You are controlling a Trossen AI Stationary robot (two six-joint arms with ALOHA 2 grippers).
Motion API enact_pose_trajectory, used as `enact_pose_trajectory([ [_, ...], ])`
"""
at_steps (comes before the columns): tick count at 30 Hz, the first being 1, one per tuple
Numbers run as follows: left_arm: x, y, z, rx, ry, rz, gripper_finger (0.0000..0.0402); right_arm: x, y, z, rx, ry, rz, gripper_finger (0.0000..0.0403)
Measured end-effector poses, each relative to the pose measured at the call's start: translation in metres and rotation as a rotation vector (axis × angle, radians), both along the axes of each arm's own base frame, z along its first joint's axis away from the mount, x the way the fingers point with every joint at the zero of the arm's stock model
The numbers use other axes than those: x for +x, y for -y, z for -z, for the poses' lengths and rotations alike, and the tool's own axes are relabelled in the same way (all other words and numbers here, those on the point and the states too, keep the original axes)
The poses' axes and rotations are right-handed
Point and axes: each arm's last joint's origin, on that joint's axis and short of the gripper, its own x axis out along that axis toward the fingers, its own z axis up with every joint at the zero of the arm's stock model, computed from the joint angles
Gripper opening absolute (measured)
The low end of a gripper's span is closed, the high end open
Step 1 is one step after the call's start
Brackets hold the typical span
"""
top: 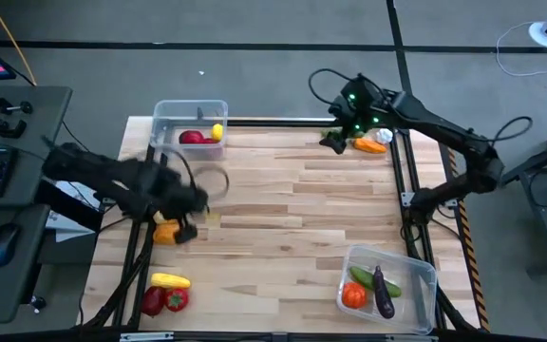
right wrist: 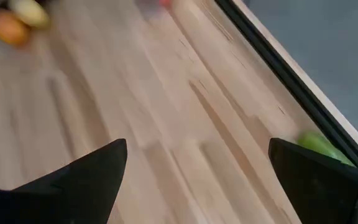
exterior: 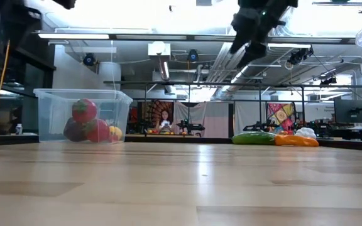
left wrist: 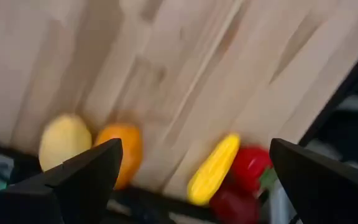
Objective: Sort produce into baskets
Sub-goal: Put the red tomato into the top transparent bin
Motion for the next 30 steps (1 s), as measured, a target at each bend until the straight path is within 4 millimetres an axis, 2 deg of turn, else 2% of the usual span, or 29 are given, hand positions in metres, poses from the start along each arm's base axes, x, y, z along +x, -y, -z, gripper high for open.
enact_pose_trajectory([
  [6,0.007,0.064,0.033,0.091,-0.162,0.176,0.0396,-0.008,-0.020,-0.020,-0.021,0.185,0.000,0.0383],
  [10,-0.009,0.108,0.045,0.112,-0.166,0.333,0.0396,-0.010,-0.036,-0.037,0.012,0.263,-0.029,0.0383],
  [14,-0.031,0.144,0.045,0.083,-0.053,0.382,0.0396,-0.012,-0.056,-0.049,0.078,0.329,-0.077,0.0383],
  [21,-0.053,0.180,0.053,0.140,0.129,0.418,0.0396,-0.001,-0.085,-0.054,0.209,0.378,-0.031,0.0383],
  [26,-0.061,0.207,0.075,0.156,0.136,0.497,0.0396,0.008,-0.103,-0.051,0.192,0.362,-0.005,0.0383],
  [30,-0.064,0.220,0.093,0.190,0.128,0.498,0.0396,0.010,-0.112,-0.049,0.180,0.342,0.013,0.0383],
])
